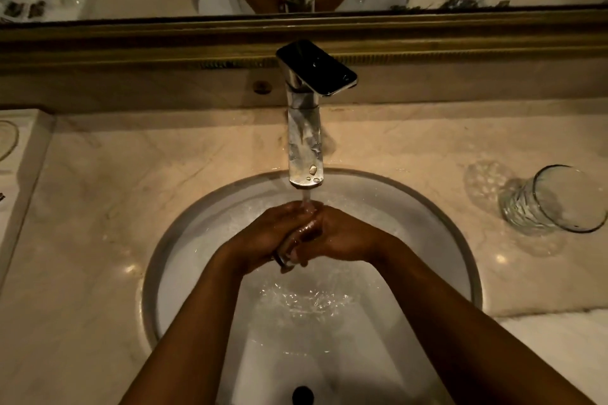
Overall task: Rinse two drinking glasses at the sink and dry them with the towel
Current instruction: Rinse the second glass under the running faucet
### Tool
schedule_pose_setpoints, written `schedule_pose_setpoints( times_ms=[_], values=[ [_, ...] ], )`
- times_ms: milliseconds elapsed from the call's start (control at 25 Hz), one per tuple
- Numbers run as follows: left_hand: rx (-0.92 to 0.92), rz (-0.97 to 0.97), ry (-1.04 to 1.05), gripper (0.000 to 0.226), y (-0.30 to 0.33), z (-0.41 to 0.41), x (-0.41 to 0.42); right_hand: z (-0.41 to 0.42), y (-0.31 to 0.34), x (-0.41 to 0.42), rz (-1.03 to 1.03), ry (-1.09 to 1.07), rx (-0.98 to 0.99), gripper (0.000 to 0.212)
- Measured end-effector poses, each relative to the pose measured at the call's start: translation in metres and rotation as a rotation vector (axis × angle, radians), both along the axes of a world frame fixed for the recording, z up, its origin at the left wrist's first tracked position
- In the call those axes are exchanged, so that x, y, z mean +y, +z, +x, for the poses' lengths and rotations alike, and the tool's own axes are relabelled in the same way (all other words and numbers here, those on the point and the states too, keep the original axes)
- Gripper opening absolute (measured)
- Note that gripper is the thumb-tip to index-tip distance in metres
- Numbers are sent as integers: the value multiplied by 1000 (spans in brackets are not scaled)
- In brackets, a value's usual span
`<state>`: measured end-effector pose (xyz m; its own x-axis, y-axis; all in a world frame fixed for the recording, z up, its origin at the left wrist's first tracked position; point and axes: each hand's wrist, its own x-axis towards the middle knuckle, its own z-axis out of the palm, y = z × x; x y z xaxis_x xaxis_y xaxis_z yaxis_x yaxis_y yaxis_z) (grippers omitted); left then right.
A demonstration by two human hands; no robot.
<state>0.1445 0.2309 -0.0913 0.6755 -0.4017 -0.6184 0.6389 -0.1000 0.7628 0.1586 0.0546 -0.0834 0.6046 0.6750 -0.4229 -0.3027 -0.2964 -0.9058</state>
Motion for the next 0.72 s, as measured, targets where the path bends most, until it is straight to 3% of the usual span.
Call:
schedule_pose_setpoints(
  times_ms=[40,120,240,360,480,560,640,720],
  values=[
    [-28,49,-53,43,1,3,1,-1,-1,1,2,9,1,21],
    [-46,123,34,46,-1,11,-1,-5,-8,4,-23,-92,-71,19],
    [12,159,443,36,-13,15,-11,-13,-19,19,-45,-387,-119,15],
    [21,68,689,36,-31,3,-26,-15,-20,36,-75,-603,-147,13],
    [172,-175,797,29,-36,-4,-21,-21,-18,43,-210,-474,-404,9],
    [321,-254,724,20,-33,-1,-17,-22,-14,41,-385,-270,-613,37],
    [412,-199,635,20,-34,3,-13,-20,-10,37,-481,-92,-758,48],
    [460,-92,570,31,-34,3,-7,-19,-8,28,-432,97,-834,38]
  ],
)
